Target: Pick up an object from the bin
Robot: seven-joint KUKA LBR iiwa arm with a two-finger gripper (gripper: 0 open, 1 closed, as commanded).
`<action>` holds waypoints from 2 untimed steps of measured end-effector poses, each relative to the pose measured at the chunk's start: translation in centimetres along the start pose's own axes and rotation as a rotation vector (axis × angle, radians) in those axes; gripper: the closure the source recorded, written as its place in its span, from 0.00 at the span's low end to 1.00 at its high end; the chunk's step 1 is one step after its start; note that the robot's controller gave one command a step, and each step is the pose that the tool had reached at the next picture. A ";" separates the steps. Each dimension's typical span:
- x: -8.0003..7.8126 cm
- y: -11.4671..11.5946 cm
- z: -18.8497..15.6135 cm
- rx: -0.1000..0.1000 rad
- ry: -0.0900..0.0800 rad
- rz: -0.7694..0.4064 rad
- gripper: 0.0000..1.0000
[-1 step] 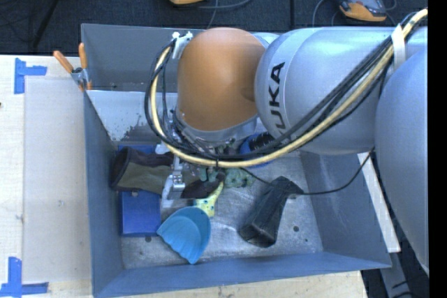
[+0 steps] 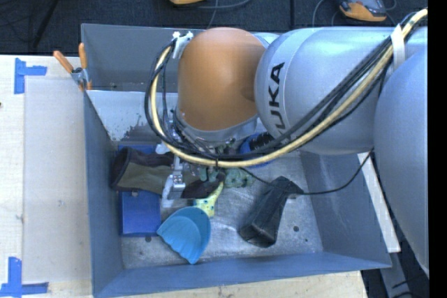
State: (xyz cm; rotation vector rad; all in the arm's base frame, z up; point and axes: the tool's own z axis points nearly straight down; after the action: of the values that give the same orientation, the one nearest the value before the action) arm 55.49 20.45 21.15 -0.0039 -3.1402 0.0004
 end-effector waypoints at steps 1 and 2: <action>-3.5 -4.9 4.3 -0.002 -0.003 0.096 0.00; -4.8 -6.7 7.0 0.001 0.000 0.107 0.00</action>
Offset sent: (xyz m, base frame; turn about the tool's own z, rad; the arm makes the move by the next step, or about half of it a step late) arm 0.0477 -0.0663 -0.0685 0.1058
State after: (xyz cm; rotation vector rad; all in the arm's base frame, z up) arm 60.28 13.76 14.19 -0.1715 -3.1354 0.0027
